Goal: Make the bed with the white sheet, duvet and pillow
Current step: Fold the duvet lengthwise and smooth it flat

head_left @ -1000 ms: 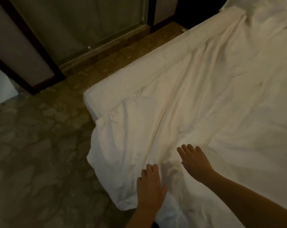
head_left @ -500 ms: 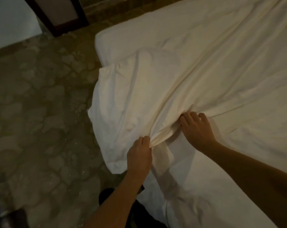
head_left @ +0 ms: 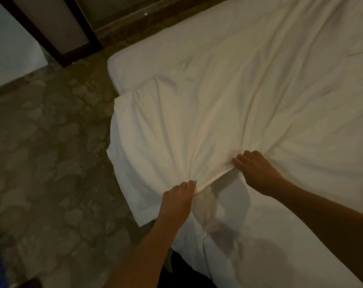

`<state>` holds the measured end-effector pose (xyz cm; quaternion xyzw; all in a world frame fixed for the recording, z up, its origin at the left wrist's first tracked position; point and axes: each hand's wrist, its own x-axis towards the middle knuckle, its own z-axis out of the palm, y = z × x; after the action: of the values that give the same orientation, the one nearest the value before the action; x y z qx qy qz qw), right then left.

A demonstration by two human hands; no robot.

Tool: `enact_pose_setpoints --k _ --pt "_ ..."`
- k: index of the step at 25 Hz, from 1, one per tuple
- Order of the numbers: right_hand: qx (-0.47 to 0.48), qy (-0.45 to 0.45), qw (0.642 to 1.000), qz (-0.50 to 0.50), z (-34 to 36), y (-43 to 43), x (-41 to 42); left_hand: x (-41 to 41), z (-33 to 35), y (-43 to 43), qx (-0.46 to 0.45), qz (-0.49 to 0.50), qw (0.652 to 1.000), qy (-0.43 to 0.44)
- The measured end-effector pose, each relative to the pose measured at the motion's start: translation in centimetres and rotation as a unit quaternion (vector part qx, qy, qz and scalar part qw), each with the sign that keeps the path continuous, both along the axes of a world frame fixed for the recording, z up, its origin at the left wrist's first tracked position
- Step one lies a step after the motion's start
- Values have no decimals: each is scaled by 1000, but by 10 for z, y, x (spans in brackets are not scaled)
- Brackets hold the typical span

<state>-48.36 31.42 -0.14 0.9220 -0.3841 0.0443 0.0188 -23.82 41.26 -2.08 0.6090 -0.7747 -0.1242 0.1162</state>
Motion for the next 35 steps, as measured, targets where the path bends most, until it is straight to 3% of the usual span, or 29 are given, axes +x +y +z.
enact_pose_setpoints --k 3,6,8,13,15,18,23,27,33,35 --pt "35 49 998 -15 22 32 -49 -35 8 38 -3 -69 998 0" --pt "48 66 996 -46 18 56 -68 -54 -5 52 67 -76 995 -23" --pt "44 69 994 -73 8 56 -59 -53 -11 47 71 -41 996 -42" --pt "47 72 991 -106 -6 74 -24 -29 -14 68 124 -69 989 37" --pt "57 59 991 -103 -7 82 -4 -15 -17 73 194 -85 976 43" --pt "85 28 991 -102 -13 94 33 16 -16 75 185 -133 974 11" --pt "42 -22 994 -99 -16 86 121 112 -26 47 82 -11 996 24" --pt "42 -1 984 -170 -11 79 205 204 -12 30 96 19 995 -20" --pt "99 10 944 -313 -24 81 301 302 -7 -5 126 14 992 -17" --pt "110 5 943 -315 -31 82 321 312 -13 -26 185 11 982 -35"
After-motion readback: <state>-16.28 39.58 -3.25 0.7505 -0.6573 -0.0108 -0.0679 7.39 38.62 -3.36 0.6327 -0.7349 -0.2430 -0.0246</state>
